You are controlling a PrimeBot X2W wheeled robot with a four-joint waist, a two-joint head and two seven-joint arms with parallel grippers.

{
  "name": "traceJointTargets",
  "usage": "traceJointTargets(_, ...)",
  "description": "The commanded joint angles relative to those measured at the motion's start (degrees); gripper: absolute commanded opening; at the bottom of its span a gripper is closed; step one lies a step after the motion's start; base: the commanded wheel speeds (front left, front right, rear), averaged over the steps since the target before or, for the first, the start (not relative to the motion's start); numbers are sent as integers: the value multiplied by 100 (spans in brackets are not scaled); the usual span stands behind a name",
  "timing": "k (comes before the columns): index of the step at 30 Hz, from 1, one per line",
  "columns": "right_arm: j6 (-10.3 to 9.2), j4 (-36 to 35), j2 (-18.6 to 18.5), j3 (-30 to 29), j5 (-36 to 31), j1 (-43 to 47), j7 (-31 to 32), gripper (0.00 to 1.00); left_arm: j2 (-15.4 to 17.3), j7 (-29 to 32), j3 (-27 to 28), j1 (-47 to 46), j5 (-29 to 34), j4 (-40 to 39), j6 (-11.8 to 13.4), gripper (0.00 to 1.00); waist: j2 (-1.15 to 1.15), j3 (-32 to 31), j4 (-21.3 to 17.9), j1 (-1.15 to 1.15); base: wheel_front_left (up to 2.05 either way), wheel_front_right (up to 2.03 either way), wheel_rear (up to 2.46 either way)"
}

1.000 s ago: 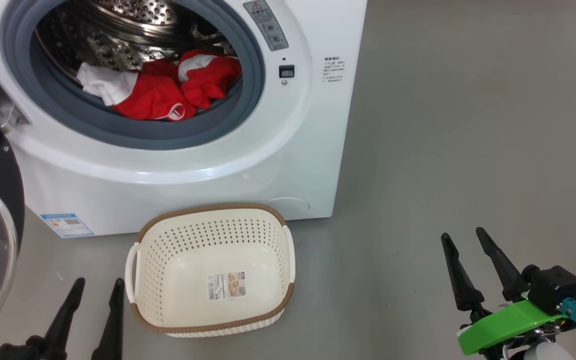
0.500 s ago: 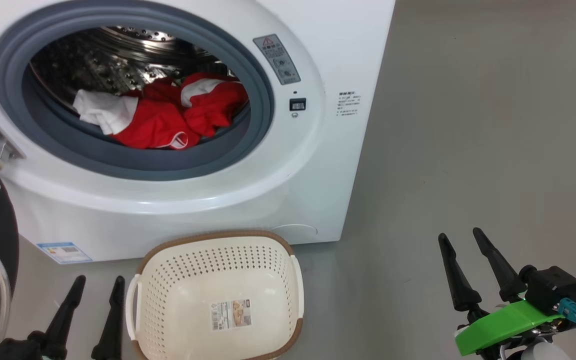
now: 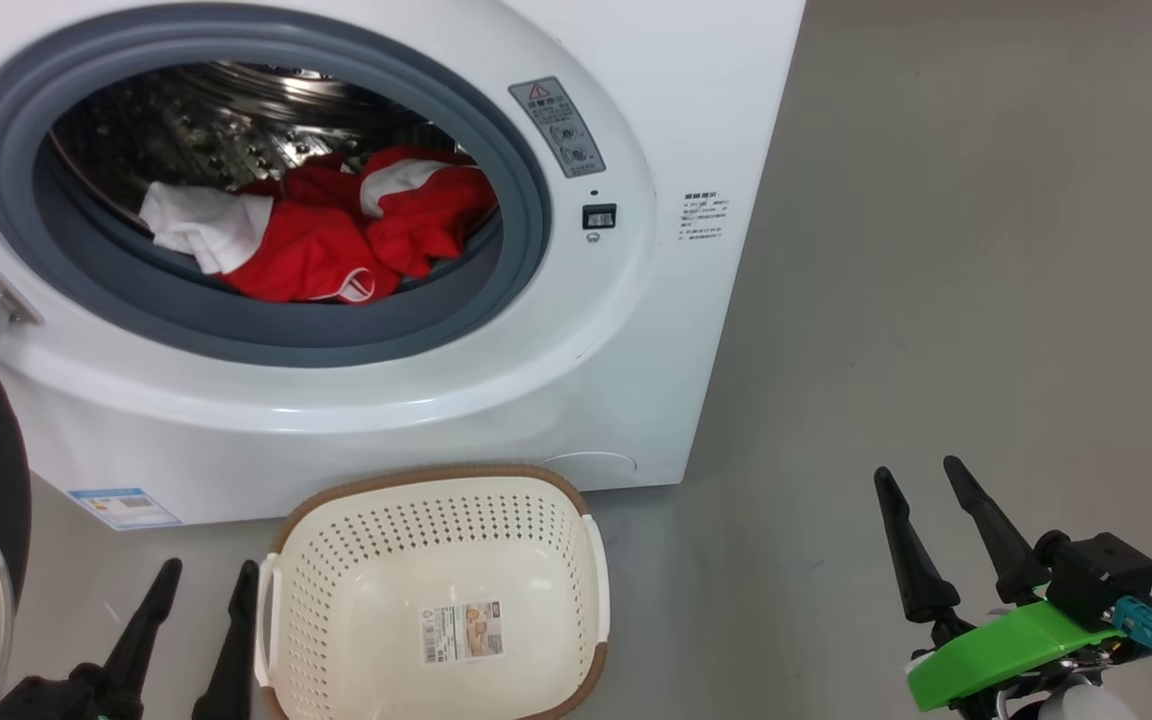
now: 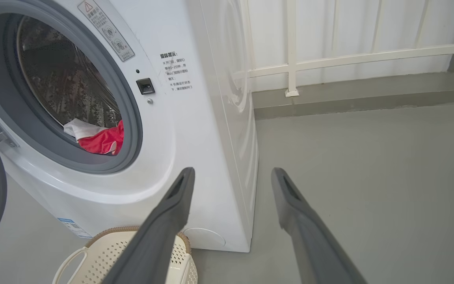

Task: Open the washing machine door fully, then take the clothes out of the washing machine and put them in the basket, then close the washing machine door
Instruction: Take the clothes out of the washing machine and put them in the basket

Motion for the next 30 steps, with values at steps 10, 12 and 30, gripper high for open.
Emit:
traceJointTargets(10,28,-184,34,138,-88,-230,-54,100,150,-29,201,-568,6,141,9,100,0,224,-71,0,0,0,0)
traceJointTargets(12,28,-195,59,141,-99,-255,-54,100,176,-29,187,-658,-2,192,9,100,0,291,-90,0,0,0,0)
traceJointTargets(30,28,-246,286,263,-146,-653,-54,100,927,117,-1120,-3084,-206,1956,9,100,0,1151,-314,0,0,0,0)
